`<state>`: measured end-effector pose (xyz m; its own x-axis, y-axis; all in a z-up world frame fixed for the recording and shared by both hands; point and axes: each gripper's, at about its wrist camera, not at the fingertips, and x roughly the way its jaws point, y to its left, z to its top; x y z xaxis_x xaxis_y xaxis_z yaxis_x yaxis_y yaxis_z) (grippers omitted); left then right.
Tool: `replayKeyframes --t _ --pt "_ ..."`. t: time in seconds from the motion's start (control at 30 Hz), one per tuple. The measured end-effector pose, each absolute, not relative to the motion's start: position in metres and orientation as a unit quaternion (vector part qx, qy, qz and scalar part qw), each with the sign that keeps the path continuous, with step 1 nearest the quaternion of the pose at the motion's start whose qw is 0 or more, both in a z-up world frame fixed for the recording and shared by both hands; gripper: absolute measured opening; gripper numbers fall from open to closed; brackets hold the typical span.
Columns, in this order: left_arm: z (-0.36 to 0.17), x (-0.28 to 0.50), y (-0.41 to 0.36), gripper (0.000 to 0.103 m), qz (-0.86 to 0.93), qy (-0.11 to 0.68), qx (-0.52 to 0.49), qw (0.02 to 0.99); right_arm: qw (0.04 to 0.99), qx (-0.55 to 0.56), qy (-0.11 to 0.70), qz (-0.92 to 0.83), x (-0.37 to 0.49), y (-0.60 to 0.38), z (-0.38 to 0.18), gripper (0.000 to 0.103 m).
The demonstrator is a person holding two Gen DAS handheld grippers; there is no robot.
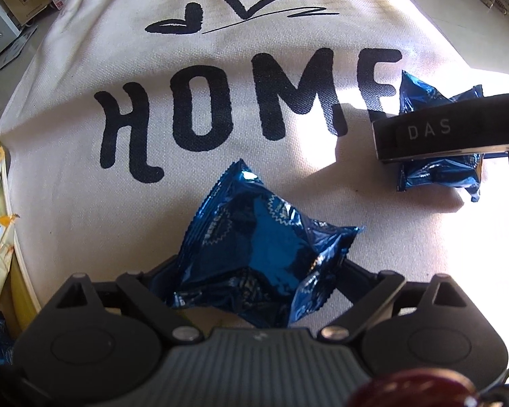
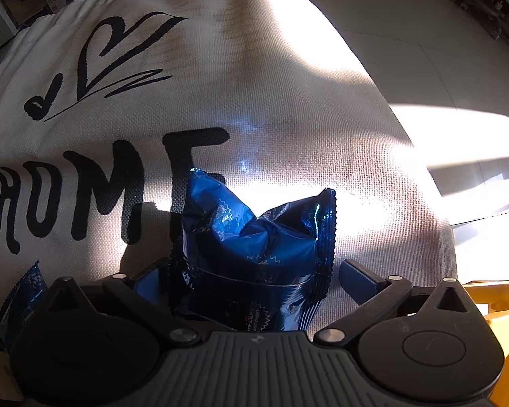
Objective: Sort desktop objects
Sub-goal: 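Grasp a blue foil bag with the left gripper while the right gripper grasps another, then carry the blue foil bags to the yellow tray with both grippers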
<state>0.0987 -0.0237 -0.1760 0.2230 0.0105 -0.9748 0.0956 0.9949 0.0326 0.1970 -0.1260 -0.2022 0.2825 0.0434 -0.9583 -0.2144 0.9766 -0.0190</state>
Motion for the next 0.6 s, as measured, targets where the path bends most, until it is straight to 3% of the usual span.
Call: replayKeyframes --t 0.13,0.3,0.6 --pt "-0.175 0.099 -0.025 0.087 -0.03 0.62 0.038 0.783 0.8 -0.071 0.591 0.084 0.196 -0.124 -0.203 0.103" --pt "-0.168 0.105 -0.018 0.084 -0.016 0.613 0.013 0.79 0.81 -0.063 0.575 0.097 0.194 -0.122 -0.195 0.082" --pt "-0.148 0.114 -0.015 0.084 0.006 0.598 -0.035 0.801 0.81 -0.021 0.574 0.116 0.192 -0.12 -0.185 0.079"
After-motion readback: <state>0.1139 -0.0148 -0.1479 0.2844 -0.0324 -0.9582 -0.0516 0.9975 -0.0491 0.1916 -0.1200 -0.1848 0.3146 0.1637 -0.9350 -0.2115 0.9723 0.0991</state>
